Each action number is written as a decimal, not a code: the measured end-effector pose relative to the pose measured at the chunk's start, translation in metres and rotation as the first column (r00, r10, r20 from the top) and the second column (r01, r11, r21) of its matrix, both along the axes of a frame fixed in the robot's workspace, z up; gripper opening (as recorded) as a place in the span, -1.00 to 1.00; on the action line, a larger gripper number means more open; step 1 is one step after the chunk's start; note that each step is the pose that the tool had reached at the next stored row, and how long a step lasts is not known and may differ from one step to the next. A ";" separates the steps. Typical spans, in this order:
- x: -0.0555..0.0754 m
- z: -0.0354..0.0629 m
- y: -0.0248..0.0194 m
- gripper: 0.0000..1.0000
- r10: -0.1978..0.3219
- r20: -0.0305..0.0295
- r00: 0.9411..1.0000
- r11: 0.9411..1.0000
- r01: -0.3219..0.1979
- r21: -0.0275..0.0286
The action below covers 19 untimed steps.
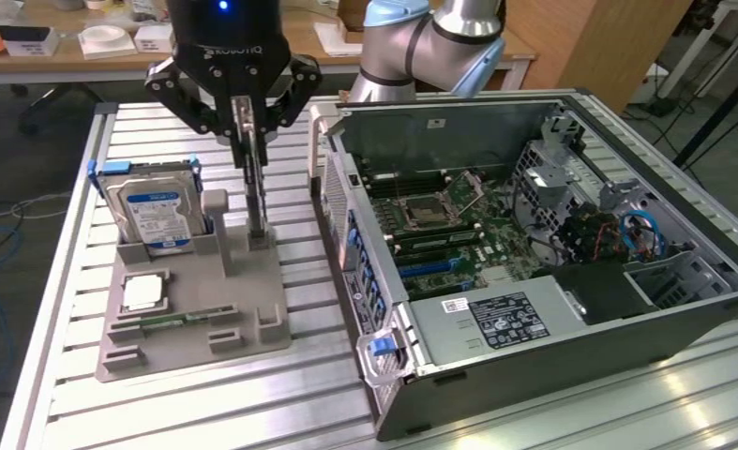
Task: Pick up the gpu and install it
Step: 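Pick up the gpu and move the gpu toward the slot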
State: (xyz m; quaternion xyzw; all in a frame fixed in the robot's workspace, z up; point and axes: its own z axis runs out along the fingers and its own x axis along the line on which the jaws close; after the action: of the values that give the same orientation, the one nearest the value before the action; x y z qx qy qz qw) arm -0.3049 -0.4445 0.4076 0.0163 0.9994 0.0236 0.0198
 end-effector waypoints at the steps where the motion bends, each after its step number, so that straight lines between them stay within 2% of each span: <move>1: 0.001 0.0001 0.0000 -0.48 0.000 -0.001 1.000 1.000 0.000 0.000; 4: 0.001 0.0000 0.0000 -0.48 0.000 -0.004 1.000 1.000 0.000 0.000; 5: 0.002 0.0001 0.0000 -0.48 0.000 -0.014 1.000 1.000 0.000 0.000; 7: 0.004 0.0001 0.0000 -0.48 0.000 -0.050 0.999 1.000 0.000 0.000; 8: 0.004 0.0000 0.0000 -0.48 0.000 -0.065 0.998 1.000 0.000 0.001; 15: 0.005 0.0000 0.0000 -0.48 0.000 -0.066 0.998 1.000 0.000 0.001; 19: 0.014 0.0000 0.0000 -0.48 0.000 -0.066 0.998 1.000 0.000 0.001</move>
State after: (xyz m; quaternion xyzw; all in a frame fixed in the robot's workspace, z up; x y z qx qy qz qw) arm -0.2910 -0.4445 0.4076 0.0172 0.9995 0.0237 -0.0132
